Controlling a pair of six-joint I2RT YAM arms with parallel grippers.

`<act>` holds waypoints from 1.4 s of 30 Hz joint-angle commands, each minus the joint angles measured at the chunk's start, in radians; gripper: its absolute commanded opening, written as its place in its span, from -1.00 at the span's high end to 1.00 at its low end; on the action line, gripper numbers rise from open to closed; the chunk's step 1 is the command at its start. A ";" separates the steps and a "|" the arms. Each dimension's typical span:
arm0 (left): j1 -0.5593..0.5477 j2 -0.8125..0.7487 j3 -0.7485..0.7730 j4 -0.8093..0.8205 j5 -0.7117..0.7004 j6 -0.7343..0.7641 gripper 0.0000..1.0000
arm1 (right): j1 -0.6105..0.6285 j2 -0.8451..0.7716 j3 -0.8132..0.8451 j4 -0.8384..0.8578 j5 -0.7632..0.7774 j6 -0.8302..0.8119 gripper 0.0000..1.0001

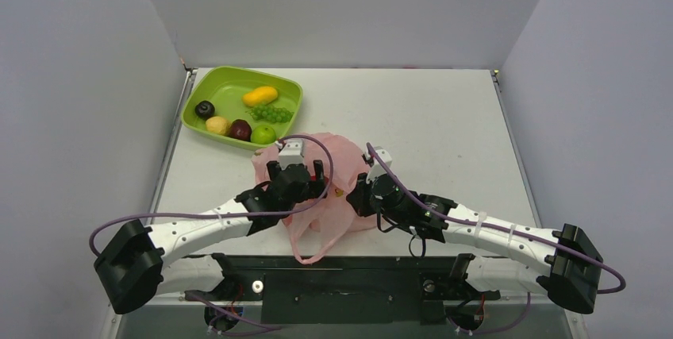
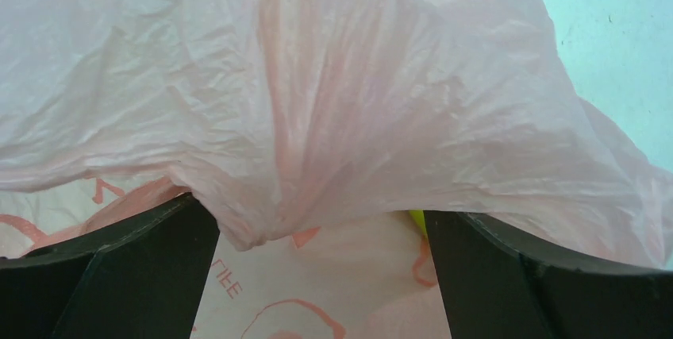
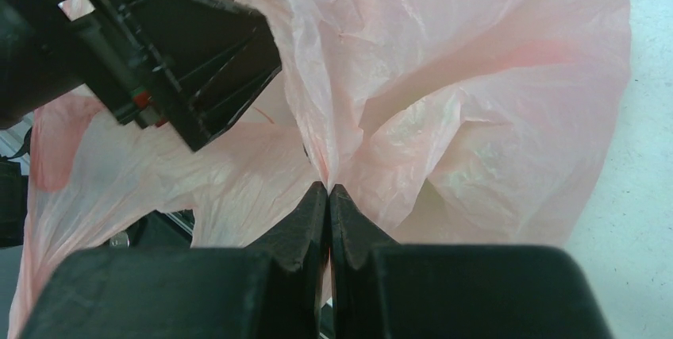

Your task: Take the fake fruits out of the plastic bag

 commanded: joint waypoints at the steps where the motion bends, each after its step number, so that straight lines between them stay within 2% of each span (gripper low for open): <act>1: 0.028 0.059 0.073 0.137 0.024 0.045 -0.88 | 0.006 -0.009 0.012 0.045 0.018 0.007 1.00; 7: 0.029 0.138 0.109 0.206 0.049 0.060 -0.88 | 0.004 -0.015 0.011 0.029 0.033 -0.005 1.00; 12: 0.029 0.235 0.151 0.232 0.003 0.065 -0.92 | 0.000 -0.025 0.000 0.032 0.029 -0.005 1.00; 15: 0.032 0.342 0.166 0.296 -0.023 0.074 -0.94 | -0.009 -0.045 -0.017 0.034 0.025 0.000 1.00; 20: 0.051 0.530 0.295 0.274 -0.030 0.061 -0.95 | -0.052 -0.094 -0.060 0.034 0.014 0.002 1.00; 23: 0.059 0.643 0.349 0.277 -0.017 0.079 -0.89 | -0.085 -0.133 -0.099 0.037 -0.009 0.010 1.00; 25: 0.066 0.673 0.363 0.292 0.009 0.096 -0.74 | -0.104 -0.155 -0.115 0.031 -0.014 0.010 1.00; 29: 0.075 0.640 0.329 0.334 0.081 0.141 -0.46 | -0.119 -0.188 -0.129 0.015 -0.002 0.003 1.00; 34: 0.096 0.490 0.284 0.314 0.185 0.164 -0.17 | -0.127 -0.181 -0.142 0.015 0.006 -0.007 1.00; 42: 0.130 0.243 0.198 0.202 0.459 0.103 0.09 | -0.134 -0.160 -0.119 0.013 0.029 -0.025 1.00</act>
